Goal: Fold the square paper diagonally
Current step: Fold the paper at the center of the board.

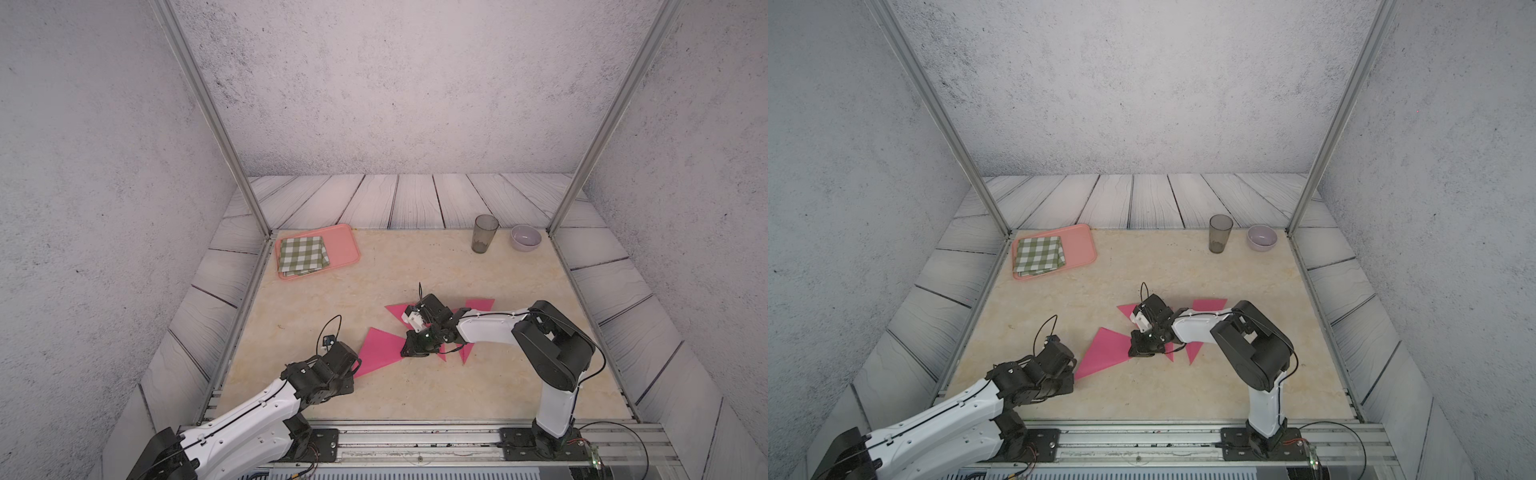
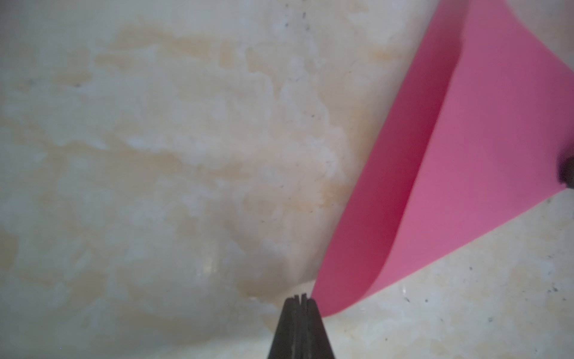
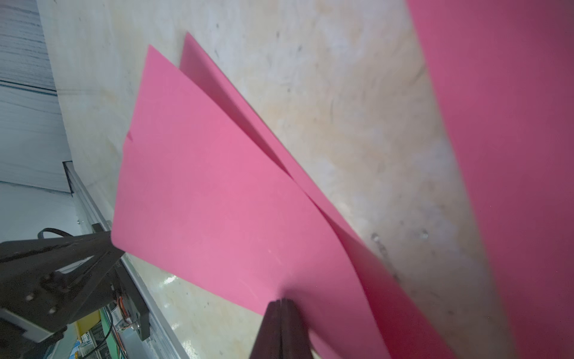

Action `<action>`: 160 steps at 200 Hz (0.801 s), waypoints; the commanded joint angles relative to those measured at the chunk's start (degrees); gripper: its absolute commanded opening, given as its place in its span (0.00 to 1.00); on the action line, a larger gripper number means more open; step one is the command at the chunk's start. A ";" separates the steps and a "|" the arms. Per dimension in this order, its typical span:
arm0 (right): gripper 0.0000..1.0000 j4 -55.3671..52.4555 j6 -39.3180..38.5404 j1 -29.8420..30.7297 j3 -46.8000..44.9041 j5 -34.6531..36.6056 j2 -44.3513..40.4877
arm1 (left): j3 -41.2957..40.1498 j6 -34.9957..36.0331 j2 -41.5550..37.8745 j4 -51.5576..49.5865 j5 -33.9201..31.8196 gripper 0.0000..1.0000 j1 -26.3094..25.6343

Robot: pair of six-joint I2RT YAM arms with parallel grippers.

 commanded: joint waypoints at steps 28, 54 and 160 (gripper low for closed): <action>0.08 -4.04 -0.28 -0.97 -3.51 6.56 2.73 | 8.39 3.29 -7.44 -3.46 2.16 0.00 0.11; 0.08 -3.71 -0.28 -1.03 -3.60 6.52 2.76 | 14.63 5.01 -7.93 2.03 7.30 0.00 -0.11; 0.08 -3.23 -0.26 -1.06 -4.28 6.35 2.75 | 19.14 4.94 28.84 17.73 5.33 0.00 -8.07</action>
